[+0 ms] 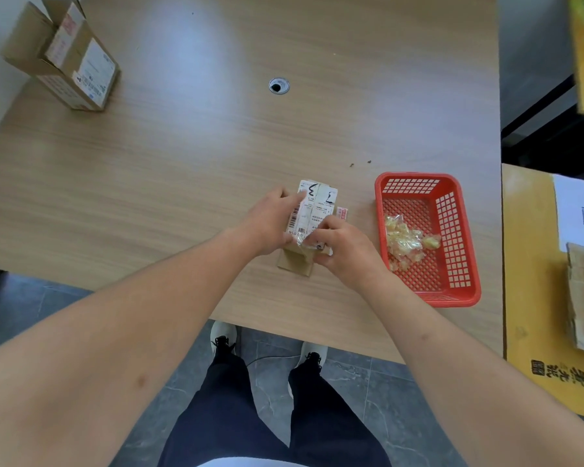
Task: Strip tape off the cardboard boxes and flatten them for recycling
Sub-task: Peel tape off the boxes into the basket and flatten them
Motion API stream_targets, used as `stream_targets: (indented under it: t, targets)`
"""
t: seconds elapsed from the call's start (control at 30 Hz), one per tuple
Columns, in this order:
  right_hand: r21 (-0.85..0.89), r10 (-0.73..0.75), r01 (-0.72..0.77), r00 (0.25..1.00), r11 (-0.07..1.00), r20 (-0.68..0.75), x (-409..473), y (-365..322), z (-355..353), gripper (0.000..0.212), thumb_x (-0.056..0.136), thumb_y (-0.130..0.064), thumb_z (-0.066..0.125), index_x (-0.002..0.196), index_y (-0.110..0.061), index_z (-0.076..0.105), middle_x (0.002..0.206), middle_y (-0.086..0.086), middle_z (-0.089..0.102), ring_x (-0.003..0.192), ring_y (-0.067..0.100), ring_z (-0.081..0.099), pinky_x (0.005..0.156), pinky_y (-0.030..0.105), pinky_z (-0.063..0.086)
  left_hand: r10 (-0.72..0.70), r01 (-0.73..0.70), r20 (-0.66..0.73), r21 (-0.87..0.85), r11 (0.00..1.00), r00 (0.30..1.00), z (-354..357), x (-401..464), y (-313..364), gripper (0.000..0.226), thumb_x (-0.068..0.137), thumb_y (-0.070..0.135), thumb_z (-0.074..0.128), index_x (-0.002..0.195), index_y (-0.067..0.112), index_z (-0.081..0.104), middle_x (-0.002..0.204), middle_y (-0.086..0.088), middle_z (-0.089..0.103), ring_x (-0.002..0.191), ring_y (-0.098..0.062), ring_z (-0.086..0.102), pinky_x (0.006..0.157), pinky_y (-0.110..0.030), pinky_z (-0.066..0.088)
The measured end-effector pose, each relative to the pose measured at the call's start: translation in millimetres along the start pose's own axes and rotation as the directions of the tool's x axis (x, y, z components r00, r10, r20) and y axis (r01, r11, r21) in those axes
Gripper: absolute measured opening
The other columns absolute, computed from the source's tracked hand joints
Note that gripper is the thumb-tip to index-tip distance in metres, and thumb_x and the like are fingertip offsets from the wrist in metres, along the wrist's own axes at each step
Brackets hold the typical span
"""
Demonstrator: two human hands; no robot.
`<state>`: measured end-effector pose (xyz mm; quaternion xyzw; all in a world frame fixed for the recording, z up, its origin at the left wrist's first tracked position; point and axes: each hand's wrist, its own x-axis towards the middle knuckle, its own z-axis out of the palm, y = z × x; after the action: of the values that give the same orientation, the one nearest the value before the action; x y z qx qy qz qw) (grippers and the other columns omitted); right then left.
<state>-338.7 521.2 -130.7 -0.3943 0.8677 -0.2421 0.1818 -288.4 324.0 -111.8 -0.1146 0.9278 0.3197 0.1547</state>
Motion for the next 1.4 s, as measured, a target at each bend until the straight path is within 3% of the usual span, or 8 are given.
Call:
stream_targets:
  t: [0.13,0.27,0.37,0.47,0.6,1.0,1.2,1.4]
  targets:
    - [0.193,0.120,-0.114,0.992,0.975,-0.023,11,-6,5,0.008,0.085,-0.023,0.081,0.093,-0.021,0.081,0.093,-0.008,0.065,0.084,0.015,0.061,0.075,0.037,0.054,-0.014,0.006,-0.130,-0.059,0.998,0.991,11,-8,-16,0.068,0.078,0.018,0.087,0.139,0.013,0.058,0.130,-0.005,0.060,0.116,-0.022,0.061,0.102,-0.035,0.049]
    - [0.495,0.381,-0.343,0.924,0.798,0.028,18,-22,14,0.007,0.084,-0.026,0.083,0.082,-0.021,0.078,0.078,-0.005,0.074,0.074,0.013,0.067,0.072,0.029,0.055,-0.064,0.004,-0.227,-0.256,0.967,0.972,32,-18,-29,0.056,0.089,0.009,0.075,0.142,0.012,0.059,0.137,-0.003,0.062,0.123,-0.020,0.060,0.108,-0.029,0.044]
    - [0.619,0.516,-0.454,0.852,0.641,0.091,28,-42,23,0.006,0.084,-0.019,0.082,0.079,-0.017,0.078,0.075,0.001,0.076,0.067,0.009,0.067,0.071,0.033,0.059,-0.130,0.038,-0.136,-0.534,0.845,0.982,39,-23,-34,0.062,0.091,-0.003,0.065,0.148,0.017,0.052,0.152,0.003,0.049,0.138,-0.006,0.045,0.116,-0.023,0.035]
    - [0.643,0.586,-0.548,0.789,0.535,0.184,42,-53,22,0.014,0.084,-0.015,0.080,0.071,-0.014,0.074,0.061,0.001,0.070,0.052,0.009,0.061,0.051,0.025,0.051,-0.101,0.041,-0.046,-0.691,0.722,0.994,36,-25,-41,0.068,0.092,-0.006,0.062,0.152,0.020,0.044,0.160,0.007,0.037,0.144,0.000,0.033,0.119,-0.018,0.028]
    - [0.512,0.561,-0.636,0.764,0.577,0.318,58,-45,7,0.019,0.082,-0.023,0.085,0.068,-0.021,0.072,0.058,-0.009,0.067,0.048,0.001,0.056,0.045,0.017,0.036,-0.062,0.028,-0.028,-0.660,0.751,0.998,35,-26,-46,0.073,0.093,0.008,0.071,0.156,0.025,0.039,0.156,0.017,0.032,0.139,0.010,0.028,0.103,0.003,0.024]
    - [0.324,0.512,-0.582,0.812,0.746,0.280,72,-36,4,0.015,0.082,-0.033,0.081,0.069,-0.026,0.077,0.068,-0.011,0.070,0.074,0.010,0.063,0.065,0.028,0.046,0.012,-0.067,-0.083,-0.705,0.706,0.996,48,-16,-53,0.070,0.095,0.002,0.067,0.156,0.022,0.038,0.166,0.005,0.024,0.152,0.002,0.015,0.122,-0.014,0.014]
    - [0.504,0.586,-0.605,0.780,0.616,0.220,68,-35,13,0.021,0.085,-0.023,0.079,0.067,-0.020,0.069,0.060,-0.012,0.065,0.062,0.010,0.060,0.059,0.026,0.041,0.024,-0.060,-0.060,-0.704,0.707,0.998,51,-9,-57,0.071,0.095,-0.003,0.063,0.156,0.023,0.038,0.164,0.009,0.026,0.150,0.002,0.017,0.114,-0.004,0.014]
    - [0.672,0.576,-0.513,0.803,0.535,0.154,56,-29,10,0.012,0.091,-0.018,0.076,0.087,-0.008,0.074,0.063,0.010,0.062,0.041,0.018,0.050,0.037,0.021,0.035,0.004,-0.063,-0.084,-0.714,0.697,0.996,55,-7,-56,0.072,0.093,-0.007,0.062,0.155,0.022,0.040,0.162,0.005,0.030,0.150,-0.001,0.021,0.119,-0.011,0.015]
